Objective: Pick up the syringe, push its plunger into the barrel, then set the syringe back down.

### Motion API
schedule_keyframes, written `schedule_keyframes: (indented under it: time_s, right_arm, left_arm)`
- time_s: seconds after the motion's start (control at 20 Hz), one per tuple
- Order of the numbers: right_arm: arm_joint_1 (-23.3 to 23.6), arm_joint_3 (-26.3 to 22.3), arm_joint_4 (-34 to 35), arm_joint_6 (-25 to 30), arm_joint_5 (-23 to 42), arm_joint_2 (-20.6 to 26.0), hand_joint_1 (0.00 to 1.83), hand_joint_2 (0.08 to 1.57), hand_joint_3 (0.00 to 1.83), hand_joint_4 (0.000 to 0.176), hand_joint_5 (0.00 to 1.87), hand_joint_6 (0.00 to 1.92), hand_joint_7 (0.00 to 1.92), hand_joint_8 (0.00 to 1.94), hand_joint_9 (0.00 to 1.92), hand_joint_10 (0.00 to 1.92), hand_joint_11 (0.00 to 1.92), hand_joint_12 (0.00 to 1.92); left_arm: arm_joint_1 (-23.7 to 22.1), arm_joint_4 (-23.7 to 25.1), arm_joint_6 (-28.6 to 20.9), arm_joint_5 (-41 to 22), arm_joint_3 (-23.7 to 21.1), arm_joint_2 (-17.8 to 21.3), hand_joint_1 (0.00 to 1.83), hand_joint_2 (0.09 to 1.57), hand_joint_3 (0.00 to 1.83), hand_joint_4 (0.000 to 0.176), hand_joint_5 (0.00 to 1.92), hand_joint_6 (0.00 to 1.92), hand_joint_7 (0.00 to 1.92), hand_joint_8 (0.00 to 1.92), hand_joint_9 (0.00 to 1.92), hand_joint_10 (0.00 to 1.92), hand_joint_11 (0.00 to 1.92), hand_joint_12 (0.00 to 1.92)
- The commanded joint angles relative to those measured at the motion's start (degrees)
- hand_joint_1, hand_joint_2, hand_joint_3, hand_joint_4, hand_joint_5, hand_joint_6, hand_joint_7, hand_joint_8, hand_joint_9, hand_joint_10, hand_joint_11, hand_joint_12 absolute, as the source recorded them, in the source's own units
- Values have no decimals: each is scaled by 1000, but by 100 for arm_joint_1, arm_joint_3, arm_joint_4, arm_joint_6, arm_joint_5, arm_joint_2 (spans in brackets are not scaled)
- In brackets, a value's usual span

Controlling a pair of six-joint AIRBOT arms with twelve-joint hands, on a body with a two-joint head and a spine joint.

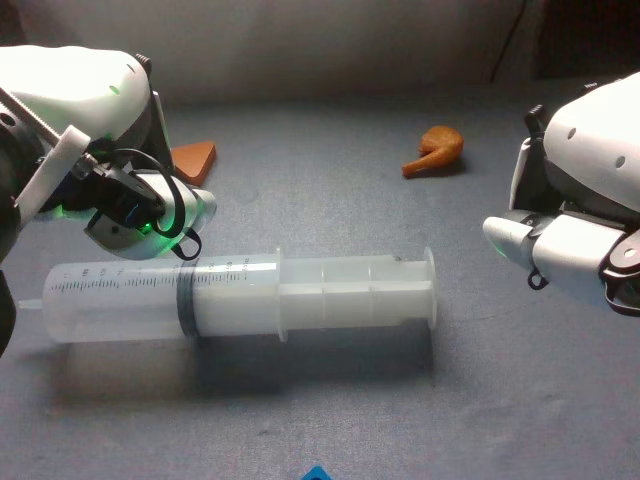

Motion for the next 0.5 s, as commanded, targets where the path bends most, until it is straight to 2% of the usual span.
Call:
schedule_keyframes:
  time_s: [0.0, 0.05, 0.15, 0.45]
  right_arm:
    - [32, -13, -386, 30, -40, -4, 0, 977, 210, 146, 150, 45, 147, 31, 153, 26, 3, 788]
    - [32, -13, -386, 30, -40, -4, 0, 977, 210, 146, 150, 45, 147, 31, 153, 26, 3, 788]
    - [25, -14, -386, 31, -39, -7, 0, 1075, 16, 145, 167, 1, 150, 0, 163, 1, 0, 832]
    - [16, -14, -386, 36, -39, -14, 0, 1072, 4, 145, 160, 1, 152, 3, 167, 5, 0, 798]
  left_arm:
    - [-47, 559, 9, 59, -2, 30, 41, 1095, 102, 87, 243, 58, 260, 43, 231, 100, 11, 703]
    - [-47, 559, 9, 59, -2, 30, 41, 1095, 102, 87, 243, 58, 260, 43, 231, 100, 11, 703]
    - [-46, 559, 9, 59, -3, 30, 27, 1151, 4, 87, 266, 4, 281, 1, 271, 10, 0, 703]
    - [3, 570, 89, 87, -41, 31, 25, 1149, 0, 87, 280, 4, 285, 0, 273, 3, 2, 688]
